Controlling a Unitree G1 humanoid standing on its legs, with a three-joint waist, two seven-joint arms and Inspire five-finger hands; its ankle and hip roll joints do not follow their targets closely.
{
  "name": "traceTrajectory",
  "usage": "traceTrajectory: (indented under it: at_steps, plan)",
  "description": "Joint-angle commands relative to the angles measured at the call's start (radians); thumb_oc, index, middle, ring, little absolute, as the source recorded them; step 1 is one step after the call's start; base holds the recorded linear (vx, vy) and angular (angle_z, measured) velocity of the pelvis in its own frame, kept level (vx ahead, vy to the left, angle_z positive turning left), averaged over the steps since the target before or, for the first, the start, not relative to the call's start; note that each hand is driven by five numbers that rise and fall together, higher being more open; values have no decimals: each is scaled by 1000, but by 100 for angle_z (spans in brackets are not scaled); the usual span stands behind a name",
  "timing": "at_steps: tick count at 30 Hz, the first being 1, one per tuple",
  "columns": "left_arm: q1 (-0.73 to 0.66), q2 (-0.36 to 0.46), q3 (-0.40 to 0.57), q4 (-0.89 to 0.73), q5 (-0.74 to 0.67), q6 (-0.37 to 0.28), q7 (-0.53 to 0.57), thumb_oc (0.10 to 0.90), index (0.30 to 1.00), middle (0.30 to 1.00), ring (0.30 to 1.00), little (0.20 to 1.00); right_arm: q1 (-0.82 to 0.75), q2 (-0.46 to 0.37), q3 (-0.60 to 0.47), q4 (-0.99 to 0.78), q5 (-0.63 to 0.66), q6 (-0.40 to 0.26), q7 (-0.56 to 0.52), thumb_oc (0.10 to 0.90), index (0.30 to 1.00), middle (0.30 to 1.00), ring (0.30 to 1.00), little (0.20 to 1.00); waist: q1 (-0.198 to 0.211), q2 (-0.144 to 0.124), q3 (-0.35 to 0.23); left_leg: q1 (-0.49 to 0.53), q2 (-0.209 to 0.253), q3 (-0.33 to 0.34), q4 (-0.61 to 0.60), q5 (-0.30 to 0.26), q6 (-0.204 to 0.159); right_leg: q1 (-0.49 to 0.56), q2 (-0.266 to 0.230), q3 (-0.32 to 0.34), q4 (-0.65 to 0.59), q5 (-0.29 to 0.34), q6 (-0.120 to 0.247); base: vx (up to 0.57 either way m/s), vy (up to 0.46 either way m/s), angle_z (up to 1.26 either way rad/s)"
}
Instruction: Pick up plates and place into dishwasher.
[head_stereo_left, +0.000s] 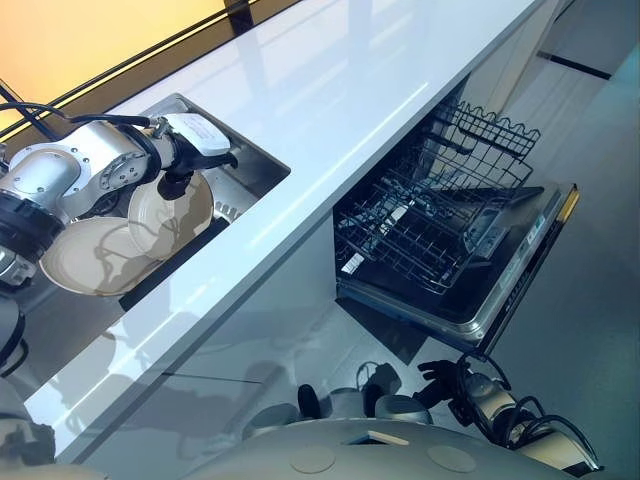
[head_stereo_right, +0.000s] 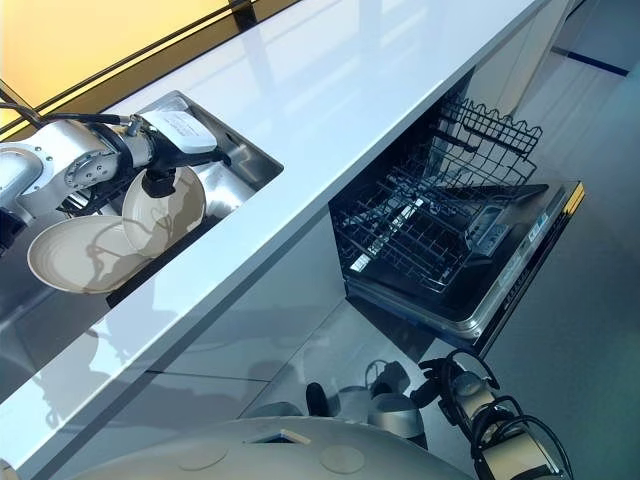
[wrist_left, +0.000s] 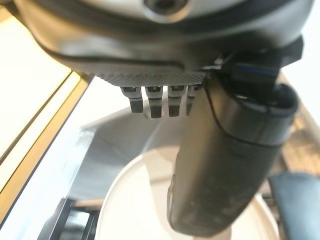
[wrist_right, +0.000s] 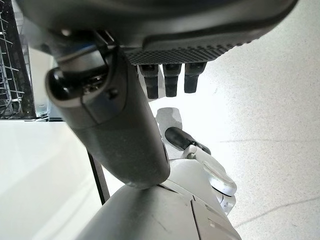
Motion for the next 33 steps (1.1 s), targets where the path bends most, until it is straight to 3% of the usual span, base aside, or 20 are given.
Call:
traceTrajectory:
  at_steps: [1, 6, 8, 10, 11, 13, 20, 24, 27, 31, 33]
  plan:
    - [-210, 10, 6, 83, 42, 19, -23, 800, 900, 900, 900, 900, -38, -44, 0, 11, 29, -1, 3, 800, 900, 900, 900, 900, 6, 26, -19, 3, -75, 37, 78, -163, 42, -129, -43, 4, 119, -3, 144, 35, 1, -1]
    - [-220, -2, -11, 77, 84, 6, -55, 800, 900, 900, 900, 900, -47, -47, 6, 12, 27, 3, 6, 800, 900, 900, 900, 900, 6, 28, -11, -9, -78, 33, 98, -167, 42, -127, -42, 9, 120, -6, 139, 30, -1, -4]
    - [-225, -3, -16, 73, 83, 1, -56, 435, 587, 587, 587, 535, -47, -48, 8, 12, 27, 3, 6, 800, 900, 900, 900, 900, 6, 27, -10, -10, -79, 31, 101, -168, 41, -126, -42, 10, 121, -7, 138, 16, -3, -2]
    - [-229, -5, -17, 68, 87, -3, -43, 427, 580, 580, 580, 527, -48, -48, 10, 12, 27, 3, 5, 800, 900, 900, 900, 900, 6, 27, -10, -12, -79, 30, 104, -169, 41, -126, -40, 11, 122, -8, 137, 0, 0, 0]
    - [-232, -6, -18, 65, 93, -7, -27, 361, 524, 524, 524, 461, -48, -47, 11, 13, 26, 2, 5, 800, 900, 900, 900, 900, 6, 27, -10, -12, -79, 29, 105, -169, 40, -126, -40, 11, 122, -8, 136, 0, 0, 0]
    - [-237, -10, -21, 66, 106, -3, 7, 320, 488, 488, 488, 420, -49, -46, 13, 15, 24, 1, 6, 800, 900, 900, 900, 900, 6, 27, -11, -12, -79, 27, 106, -170, 40, -124, -40, 10, 121, -9, 135, 34, -14, 0]
    - [-240, -14, -25, 64, 157, -7, 111, 344, 509, 509, 509, 444, -45, -50, 23, 9, 8, 0, 19, 800, 900, 900, 900, 900, 5, 29, -11, -11, -81, 19, 107, -169, 36, -116, -36, 10, 118, -14, 129, 27, -3, 0]
    - [-228, -8, -16, 60, 188, 2, 136, 407, 564, 564, 564, 507, -42, -53, 28, 7, -3, -6, 26, 800, 900, 900, 900, 900, 4, 32, -9, -11, -81, 15, 103, -166, 35, -117, -35, 8, 119, -16, 127, 0, 0, 0]
    - [-216, -2, -7, 60, 198, 8, 146, 377, 538, 538, 538, 477, -41, -52, 31, 5, -10, -8, 26, 800, 900, 900, 900, 900, 4, 34, -8, -10, -80, 14, 101, -165, 33, -115, -34, 7, 119, -19, 125, 0, 0, 0]
    - [-211, 6, -2, 61, 207, 6, 162, 416, 571, 571, 571, 516, -41, -52, 31, 8, -16, -12, 27, 800, 900, 900, 900, 900, 5, 37, -10, -8, -79, 12, 97, -163, 32, -111, -33, 4, 115, -20, 123, 0, 0, 0]
    - [-208, 10, 0, 59, 206, 14, 162, 385, 545, 545, 545, 485, -41, -55, 32, 7, -18, -15, 29, 800, 900, 900, 900, 900, 6, 37, -11, -7, -78, 11, 96, -162, 30, -107, -32, 0, 113, -22, 122, 0, 0, 0]
